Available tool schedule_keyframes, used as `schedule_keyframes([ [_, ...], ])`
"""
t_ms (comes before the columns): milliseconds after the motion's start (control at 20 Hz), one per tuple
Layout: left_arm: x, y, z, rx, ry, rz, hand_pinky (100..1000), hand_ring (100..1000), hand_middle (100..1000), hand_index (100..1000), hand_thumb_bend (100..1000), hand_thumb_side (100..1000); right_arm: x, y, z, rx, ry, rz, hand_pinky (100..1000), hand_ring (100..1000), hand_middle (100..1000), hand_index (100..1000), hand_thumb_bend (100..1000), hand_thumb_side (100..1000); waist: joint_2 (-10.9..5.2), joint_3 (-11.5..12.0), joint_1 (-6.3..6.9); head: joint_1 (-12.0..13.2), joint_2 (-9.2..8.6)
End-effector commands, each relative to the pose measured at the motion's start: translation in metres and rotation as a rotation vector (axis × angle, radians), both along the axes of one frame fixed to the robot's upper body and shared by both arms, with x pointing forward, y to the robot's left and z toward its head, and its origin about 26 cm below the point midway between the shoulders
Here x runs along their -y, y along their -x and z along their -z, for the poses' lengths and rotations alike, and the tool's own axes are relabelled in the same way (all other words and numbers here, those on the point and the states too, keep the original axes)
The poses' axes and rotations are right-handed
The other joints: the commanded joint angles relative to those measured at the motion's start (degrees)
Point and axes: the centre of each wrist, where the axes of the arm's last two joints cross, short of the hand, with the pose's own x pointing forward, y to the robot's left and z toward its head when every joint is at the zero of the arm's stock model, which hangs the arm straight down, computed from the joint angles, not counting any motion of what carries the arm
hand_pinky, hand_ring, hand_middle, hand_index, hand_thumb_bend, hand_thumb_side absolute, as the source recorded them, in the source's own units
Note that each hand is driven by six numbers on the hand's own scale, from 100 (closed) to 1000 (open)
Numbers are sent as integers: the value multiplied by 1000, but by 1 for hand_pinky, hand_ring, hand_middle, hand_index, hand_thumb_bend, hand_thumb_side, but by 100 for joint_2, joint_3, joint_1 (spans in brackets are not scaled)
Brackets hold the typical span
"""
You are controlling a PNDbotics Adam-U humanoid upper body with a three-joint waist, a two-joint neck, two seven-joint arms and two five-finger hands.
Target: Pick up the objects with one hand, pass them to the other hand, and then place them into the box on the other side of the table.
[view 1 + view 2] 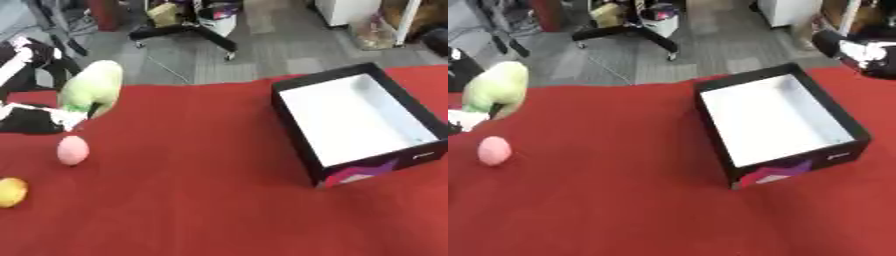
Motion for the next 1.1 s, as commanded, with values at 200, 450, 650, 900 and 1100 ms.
schedule_keyframes([
  [200, 19, 11, 5, -11, 80, 144, 695, 398, 273, 402, 312, 100, -40, -2, -2, 74, 80, -88, 954, 1000, 1000, 953, 621, 180, -267, 26, -44, -480, 194],
  [450, 32, 14, 16, -56, 131, 256, 704, 390, 264, 398, 310, 100, -67, -7, 3, 95, 139, -143, 953, 1000, 1000, 950, 619, 173, -275, 64, -31, -764, 202],
  [650, 41, 15, 20, -63, 179, 334, 710, 384, 256, 394, 307, 100, -83, -12, 7, 92, 179, -180, 952, 1000, 1000, 951, 623, 165, -275, 148, -25, -831, 117],
  [900, 52, 13, 24, -78, 227, 417, 718, 380, 250, 391, 306, 100, -101, -16, 14, 56, 222, -233, 952, 1000, 1000, 953, 631, 152, -248, 251, -31, -876, -4],
  [1100, 61, 13, 26, -105, 237, 485, 724, 378, 247, 390, 300, 100, -116, -17, 16, 34, 270, -283, 951, 1000, 1000, 954, 638, 132, -221, 354, -36, -939, -84],
])
